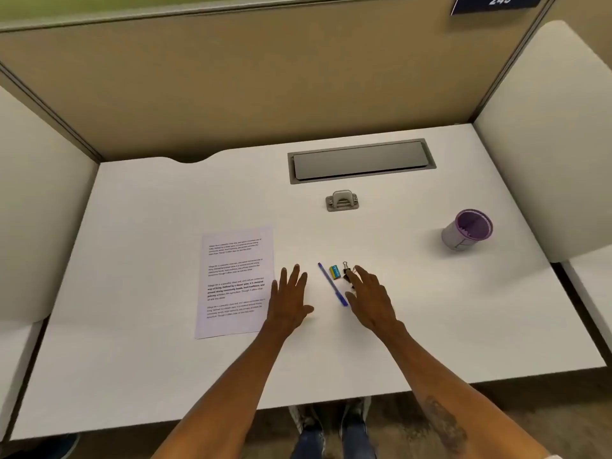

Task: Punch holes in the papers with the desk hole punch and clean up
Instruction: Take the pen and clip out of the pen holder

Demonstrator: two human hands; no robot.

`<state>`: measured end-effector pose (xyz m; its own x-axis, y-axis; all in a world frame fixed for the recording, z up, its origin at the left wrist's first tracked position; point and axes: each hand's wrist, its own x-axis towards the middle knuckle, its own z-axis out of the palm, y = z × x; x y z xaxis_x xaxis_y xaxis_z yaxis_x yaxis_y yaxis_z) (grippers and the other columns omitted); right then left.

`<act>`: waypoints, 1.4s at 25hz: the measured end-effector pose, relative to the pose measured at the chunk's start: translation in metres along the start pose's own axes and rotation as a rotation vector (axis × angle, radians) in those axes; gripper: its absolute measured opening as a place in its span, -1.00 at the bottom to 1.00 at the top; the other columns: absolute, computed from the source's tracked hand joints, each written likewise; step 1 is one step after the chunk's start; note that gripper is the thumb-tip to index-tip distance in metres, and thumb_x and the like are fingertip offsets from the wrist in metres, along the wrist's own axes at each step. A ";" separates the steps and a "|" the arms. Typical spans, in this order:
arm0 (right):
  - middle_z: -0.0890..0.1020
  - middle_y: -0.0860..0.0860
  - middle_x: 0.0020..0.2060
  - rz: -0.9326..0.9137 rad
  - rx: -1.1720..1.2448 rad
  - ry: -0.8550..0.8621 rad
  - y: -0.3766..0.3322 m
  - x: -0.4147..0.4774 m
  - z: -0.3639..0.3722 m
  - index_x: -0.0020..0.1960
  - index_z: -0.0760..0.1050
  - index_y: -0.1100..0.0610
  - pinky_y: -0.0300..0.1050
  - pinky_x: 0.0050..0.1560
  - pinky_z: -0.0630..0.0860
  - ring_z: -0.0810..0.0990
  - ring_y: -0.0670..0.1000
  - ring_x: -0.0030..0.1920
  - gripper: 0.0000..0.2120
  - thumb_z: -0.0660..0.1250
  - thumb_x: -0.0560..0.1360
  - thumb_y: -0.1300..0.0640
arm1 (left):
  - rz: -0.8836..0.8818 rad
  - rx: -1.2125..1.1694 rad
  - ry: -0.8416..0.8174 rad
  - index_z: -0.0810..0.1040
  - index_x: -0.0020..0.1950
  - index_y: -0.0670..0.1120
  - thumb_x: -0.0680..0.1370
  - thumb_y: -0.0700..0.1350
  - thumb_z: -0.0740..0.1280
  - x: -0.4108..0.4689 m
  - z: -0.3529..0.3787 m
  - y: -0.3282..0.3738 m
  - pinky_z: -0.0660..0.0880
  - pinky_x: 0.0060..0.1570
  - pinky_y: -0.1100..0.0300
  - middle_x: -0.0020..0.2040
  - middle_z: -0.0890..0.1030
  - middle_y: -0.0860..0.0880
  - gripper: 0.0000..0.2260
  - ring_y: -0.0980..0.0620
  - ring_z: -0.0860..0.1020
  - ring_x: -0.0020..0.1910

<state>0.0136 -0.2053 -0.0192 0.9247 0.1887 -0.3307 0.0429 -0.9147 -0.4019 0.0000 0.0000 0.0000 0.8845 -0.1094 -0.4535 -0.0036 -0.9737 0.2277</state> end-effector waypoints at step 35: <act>-0.01 0.01 0.62 -0.349 -0.188 0.210 0.055 0.082 0.085 0.61 -0.03 -0.07 0.21 0.57 -0.01 -0.08 0.14 0.61 -0.43 0.03 0.66 -0.14 | -0.148 -0.179 -0.151 -0.14 0.61 0.03 0.38 -0.23 0.55 0.091 0.048 0.006 0.23 0.47 -0.21 0.61 -0.27 0.07 0.05 -0.22 -0.24 0.58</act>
<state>0.0597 -0.2097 -0.1412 0.8986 0.4386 -0.0141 0.4162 -0.8619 -0.2898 0.0579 -0.0249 -0.0812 0.7896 -0.0107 -0.6135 0.2147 -0.9318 0.2925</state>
